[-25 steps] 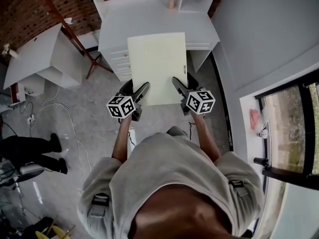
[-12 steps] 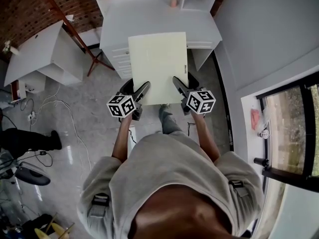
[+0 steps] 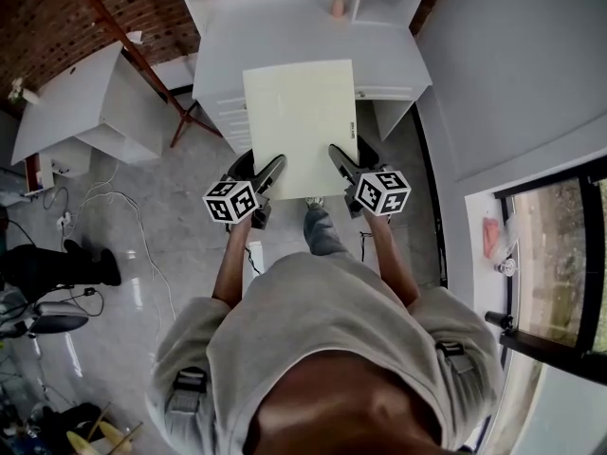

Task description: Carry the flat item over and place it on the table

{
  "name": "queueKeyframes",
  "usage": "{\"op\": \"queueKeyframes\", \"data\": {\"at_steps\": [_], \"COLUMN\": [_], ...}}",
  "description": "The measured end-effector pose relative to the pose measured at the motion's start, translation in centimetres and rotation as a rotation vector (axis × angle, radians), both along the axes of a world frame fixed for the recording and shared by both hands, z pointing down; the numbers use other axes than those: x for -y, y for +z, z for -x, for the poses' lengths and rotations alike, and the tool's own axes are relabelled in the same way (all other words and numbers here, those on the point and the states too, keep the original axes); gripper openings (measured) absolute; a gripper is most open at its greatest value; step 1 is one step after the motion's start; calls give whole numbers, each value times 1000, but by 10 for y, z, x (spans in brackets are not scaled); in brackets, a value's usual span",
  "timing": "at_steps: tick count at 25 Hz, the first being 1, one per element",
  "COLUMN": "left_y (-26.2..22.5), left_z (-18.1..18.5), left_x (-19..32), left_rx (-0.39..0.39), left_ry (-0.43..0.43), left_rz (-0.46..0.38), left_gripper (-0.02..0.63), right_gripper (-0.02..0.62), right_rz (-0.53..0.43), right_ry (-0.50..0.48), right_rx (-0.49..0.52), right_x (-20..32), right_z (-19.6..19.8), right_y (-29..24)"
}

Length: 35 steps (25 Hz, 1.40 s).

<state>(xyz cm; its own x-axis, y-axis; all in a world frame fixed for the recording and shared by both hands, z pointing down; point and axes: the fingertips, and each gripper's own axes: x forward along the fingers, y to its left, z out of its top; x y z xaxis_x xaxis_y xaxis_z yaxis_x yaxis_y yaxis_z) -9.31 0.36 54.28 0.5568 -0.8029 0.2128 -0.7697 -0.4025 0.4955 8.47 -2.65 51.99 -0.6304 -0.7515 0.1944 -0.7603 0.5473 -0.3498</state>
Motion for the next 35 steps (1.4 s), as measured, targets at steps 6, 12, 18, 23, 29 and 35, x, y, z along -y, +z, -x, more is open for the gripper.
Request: {"op": "queueKeyframes", "data": {"at_steps": [6,12,18,23,29,35], "left_y": [-4,-7,-11,-12,-12,-5], "left_z": [7,9,18,22,20,19], "left_x": [52,114,179,232,291,325], "left_rx": [25,14,21,21,26,28], "left_ry": [-15,-43,-74,-90,-108,-131], "left_rz": [-8,5,11,14,21,38], "left_gripper": [370,370,370,370,370,370], "right_gripper": [344,342,342,342,341,341], "right_rz": [4,11,22,25,33,44], "right_ry": [-13,-46,-73,-90,-107,-130], "right_rx": [20,13,22,25,32,35], "right_x": [53,122,192,247,311,349], "right_z": [7,11,20,25,24,24], "right_y": [1,-3,-5,-6,-4,4]}}
